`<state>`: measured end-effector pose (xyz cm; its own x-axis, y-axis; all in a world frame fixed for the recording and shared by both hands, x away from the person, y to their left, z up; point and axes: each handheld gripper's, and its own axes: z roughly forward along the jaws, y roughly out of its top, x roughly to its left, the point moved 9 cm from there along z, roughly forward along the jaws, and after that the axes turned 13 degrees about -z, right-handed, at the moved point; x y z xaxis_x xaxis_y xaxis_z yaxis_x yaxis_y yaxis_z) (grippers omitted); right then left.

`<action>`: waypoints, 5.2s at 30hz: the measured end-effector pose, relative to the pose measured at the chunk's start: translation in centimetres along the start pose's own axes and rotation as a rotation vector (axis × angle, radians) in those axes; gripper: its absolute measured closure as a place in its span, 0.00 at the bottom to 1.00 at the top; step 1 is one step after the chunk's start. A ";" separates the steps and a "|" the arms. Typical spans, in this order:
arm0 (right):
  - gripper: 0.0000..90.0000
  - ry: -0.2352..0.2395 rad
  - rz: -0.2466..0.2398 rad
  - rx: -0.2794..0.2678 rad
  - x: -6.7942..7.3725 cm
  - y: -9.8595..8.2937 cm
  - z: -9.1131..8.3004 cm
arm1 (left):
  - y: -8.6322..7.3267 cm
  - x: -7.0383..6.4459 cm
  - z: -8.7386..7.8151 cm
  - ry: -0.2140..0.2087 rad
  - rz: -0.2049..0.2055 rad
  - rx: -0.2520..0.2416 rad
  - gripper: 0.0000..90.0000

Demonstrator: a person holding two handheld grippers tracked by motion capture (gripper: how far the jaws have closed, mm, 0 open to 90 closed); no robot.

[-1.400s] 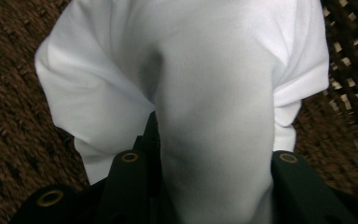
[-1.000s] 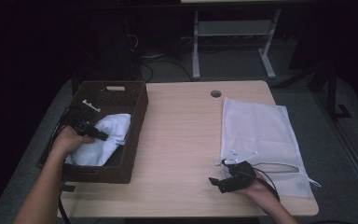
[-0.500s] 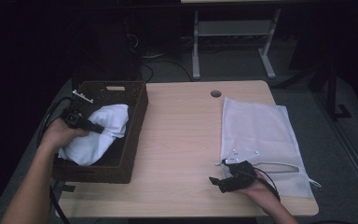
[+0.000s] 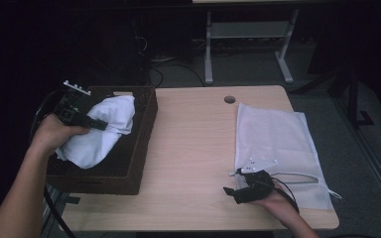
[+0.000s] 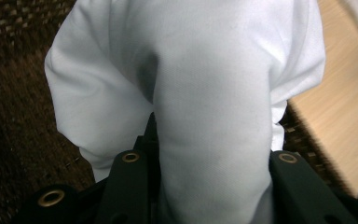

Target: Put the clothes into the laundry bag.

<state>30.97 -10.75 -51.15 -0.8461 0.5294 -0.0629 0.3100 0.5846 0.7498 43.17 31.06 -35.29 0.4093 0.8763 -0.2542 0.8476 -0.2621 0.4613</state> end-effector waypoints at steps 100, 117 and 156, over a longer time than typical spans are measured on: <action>0.38 -0.026 0.067 -0.031 -2.3 0.1 -3.5 | -8.5 -20.0 19.5 -0.108 0.264 0.098 0.68; 0.99 -0.124 0.067 0.129 -4.0 -6.9 -8.0 | -8.9 -20.0 19.9 -0.114 0.283 0.094 0.66; 1.00 -0.124 0.058 0.203 -5.8 -5.2 -2.1 | -8.9 -19.9 19.9 -0.134 0.273 0.093 0.66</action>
<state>33.30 -18.17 -53.31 -0.7684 0.6299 -0.1130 0.4482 0.6557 0.6077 34.19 7.88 -51.24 0.6617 0.7090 -0.2441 0.7249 -0.5216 0.4501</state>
